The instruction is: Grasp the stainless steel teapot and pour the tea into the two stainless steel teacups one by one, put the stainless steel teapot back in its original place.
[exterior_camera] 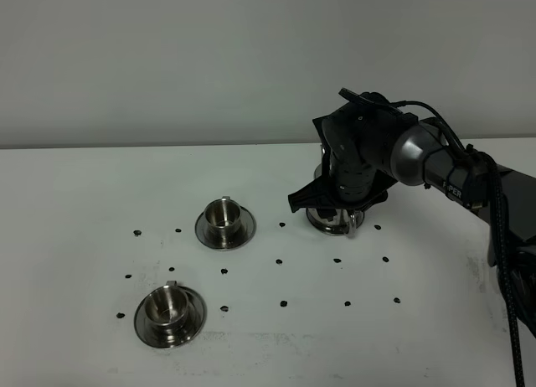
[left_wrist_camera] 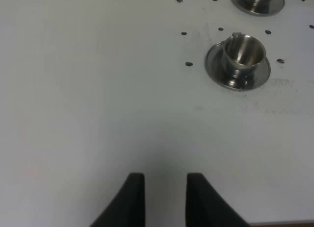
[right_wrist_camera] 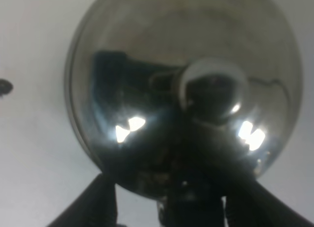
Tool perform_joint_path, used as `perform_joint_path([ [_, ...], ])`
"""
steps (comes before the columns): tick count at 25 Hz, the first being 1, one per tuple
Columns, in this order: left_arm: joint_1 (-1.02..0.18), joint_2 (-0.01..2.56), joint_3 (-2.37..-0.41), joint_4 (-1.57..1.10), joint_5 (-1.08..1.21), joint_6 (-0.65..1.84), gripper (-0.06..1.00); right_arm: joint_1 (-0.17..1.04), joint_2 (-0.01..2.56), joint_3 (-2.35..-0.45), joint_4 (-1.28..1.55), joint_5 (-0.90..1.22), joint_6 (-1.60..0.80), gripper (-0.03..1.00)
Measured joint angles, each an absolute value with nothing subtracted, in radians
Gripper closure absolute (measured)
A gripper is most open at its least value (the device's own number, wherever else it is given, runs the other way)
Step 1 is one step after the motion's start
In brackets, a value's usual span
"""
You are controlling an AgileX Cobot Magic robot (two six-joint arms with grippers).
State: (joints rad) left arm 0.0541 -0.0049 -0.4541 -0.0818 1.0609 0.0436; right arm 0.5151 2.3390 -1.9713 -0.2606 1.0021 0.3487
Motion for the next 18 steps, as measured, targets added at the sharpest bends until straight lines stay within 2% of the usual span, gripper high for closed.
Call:
perform_joint_path([
  [5,0.054,-0.005,-0.454,-0.082,1.061,0.044,0.70,0.515,2.344,-1.971,-0.261,0.998,0.327,0.49],
  [7,0.054,-0.005,-0.454,-0.082,1.061,0.044,0.70,0.515,2.344,-1.971,-0.262,0.995,0.314,0.53],
  [10,0.054,-0.005,-0.454,-0.082,1.061,0.044,0.70,0.515,2.344,-1.971,-0.264,0.993,0.289,0.64],
  [12,0.054,-0.005,-0.454,-0.082,1.061,0.044,0.70,0.515,2.344,-1.971,-0.264,0.985,0.263,0.77],
  [18,0.054,-0.005,-0.454,-0.082,1.061,0.044,0.70,0.515,2.344,-1.971,-0.263,0.976,0.196,0.78],
])
